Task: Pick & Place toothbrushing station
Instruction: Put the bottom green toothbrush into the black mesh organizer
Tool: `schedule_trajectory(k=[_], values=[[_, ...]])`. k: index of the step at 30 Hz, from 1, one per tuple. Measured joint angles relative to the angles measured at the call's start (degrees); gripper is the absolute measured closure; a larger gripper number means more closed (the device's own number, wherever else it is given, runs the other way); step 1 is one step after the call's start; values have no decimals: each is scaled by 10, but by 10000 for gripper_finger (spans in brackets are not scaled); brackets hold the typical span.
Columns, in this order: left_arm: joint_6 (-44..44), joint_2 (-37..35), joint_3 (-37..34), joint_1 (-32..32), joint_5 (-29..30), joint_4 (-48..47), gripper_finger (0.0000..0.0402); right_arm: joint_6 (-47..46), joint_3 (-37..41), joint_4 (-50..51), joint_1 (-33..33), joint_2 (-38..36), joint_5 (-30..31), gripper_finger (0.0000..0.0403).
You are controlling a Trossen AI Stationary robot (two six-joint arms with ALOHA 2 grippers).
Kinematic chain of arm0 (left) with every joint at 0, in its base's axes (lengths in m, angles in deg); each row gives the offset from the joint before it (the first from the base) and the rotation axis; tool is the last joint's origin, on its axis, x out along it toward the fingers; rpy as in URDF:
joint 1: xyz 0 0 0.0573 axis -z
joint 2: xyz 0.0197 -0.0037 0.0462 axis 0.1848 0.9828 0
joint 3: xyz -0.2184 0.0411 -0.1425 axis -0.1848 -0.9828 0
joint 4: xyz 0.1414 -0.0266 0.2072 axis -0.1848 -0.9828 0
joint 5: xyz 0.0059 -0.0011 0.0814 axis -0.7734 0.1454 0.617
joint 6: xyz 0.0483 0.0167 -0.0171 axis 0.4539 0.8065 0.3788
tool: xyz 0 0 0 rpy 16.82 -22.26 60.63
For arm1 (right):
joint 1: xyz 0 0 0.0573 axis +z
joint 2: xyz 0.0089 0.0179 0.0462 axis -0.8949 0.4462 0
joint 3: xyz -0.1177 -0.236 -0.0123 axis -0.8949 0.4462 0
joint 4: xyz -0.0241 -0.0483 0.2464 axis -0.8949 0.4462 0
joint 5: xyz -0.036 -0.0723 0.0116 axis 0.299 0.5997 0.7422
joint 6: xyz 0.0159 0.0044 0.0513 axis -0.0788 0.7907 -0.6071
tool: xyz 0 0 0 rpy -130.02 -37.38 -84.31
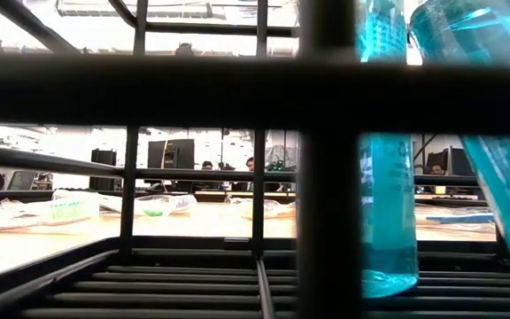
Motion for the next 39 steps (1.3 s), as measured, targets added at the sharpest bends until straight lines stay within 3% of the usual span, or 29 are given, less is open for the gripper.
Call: schedule_trajectory(k=[8, 12, 24, 31, 39], values=[[26, 0, 0, 0, 0, 0, 262, -12, -45, 131, -33, -32, -63, 172], [37, 0, 0, 0, -7, -1, 262, 24, -86, 203, -57, -34, -66, 172], [75, 0, 0, 0, -59, -14, 262, 64, -161, 288, -201, -34, -101, 172], [67, -28, 0, -4, -86, -126, 262, 66, -212, 309, -289, -13, -137, 172], [2, -89, 0, -7, -119, -304, 262, 113, -344, 371, -329, 94, -152, 172]])
